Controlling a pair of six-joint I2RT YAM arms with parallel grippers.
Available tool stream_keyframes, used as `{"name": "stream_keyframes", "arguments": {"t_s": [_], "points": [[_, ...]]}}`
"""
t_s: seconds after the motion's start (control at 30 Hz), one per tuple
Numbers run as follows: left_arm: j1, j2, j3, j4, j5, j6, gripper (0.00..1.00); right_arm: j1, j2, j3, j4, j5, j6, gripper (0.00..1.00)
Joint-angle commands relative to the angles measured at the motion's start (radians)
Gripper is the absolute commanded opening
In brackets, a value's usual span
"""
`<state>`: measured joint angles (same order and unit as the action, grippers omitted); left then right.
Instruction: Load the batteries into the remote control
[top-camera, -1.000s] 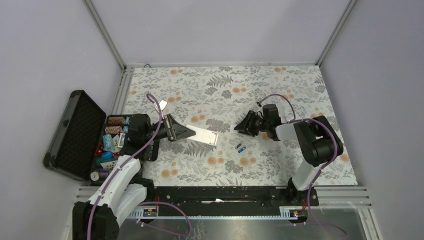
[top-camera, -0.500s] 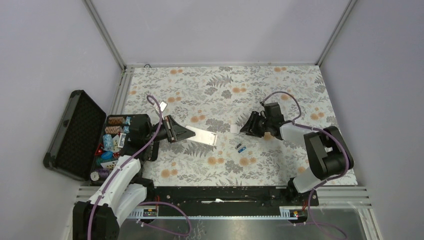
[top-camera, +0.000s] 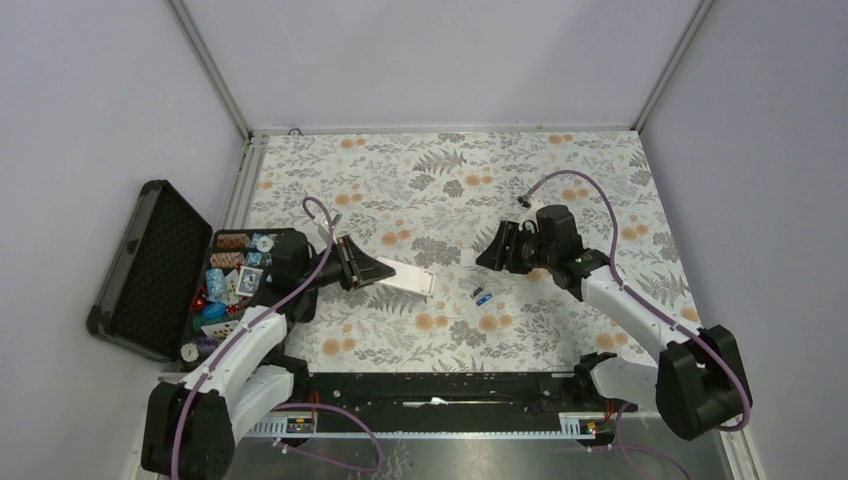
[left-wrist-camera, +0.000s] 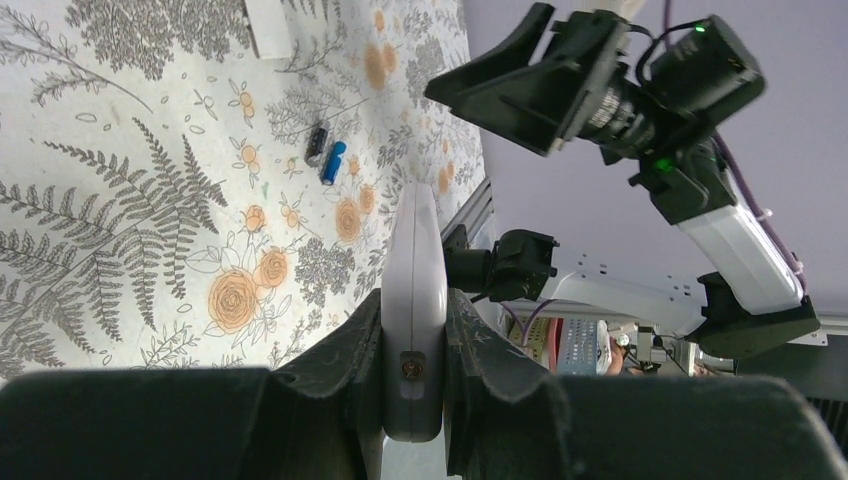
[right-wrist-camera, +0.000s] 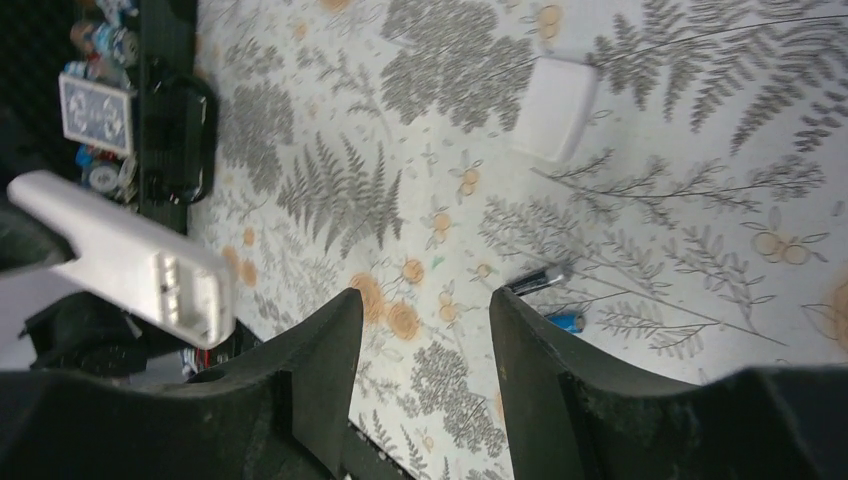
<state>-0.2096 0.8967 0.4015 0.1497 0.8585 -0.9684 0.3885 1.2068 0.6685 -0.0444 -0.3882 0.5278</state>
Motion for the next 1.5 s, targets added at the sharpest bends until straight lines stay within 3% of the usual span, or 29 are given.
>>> {"name": "stream_keyframes", "arguments": {"t_s": [0.0, 0.2, 0.67, 1.1, 1.23, 1.47], "points": [[-0.037, 0.034, 0.013, 0.053, -0.053, -0.008, 0.0, 0.051, -0.078, 0.033, -0.063, -0.061, -0.078, 0.59], [-0.077, 0.073, 0.01, 0.073, -0.116, -0.025, 0.0, 0.099, -0.138, 0.053, -0.107, -0.09, -0.129, 0.64], [-0.211, 0.259, -0.022, 0.233, -0.315, -0.109, 0.0, 0.141, -0.158, 0.033, -0.126, -0.105, -0.117, 0.65], [-0.311, 0.452, -0.021, 0.369, -0.422, -0.139, 0.0, 0.147, -0.125, 0.018, -0.19, -0.027, -0.146, 0.65], [-0.319, 0.483, -0.037, 0.398, -0.427, -0.136, 0.16, 0.147, -0.115, 0.008, -0.193, -0.017, -0.142, 0.65], [-0.324, 0.513, -0.05, 0.394, -0.43, -0.121, 0.35, 0.147, -0.108, 0.009, -0.193, -0.013, -0.143, 0.65]]}}
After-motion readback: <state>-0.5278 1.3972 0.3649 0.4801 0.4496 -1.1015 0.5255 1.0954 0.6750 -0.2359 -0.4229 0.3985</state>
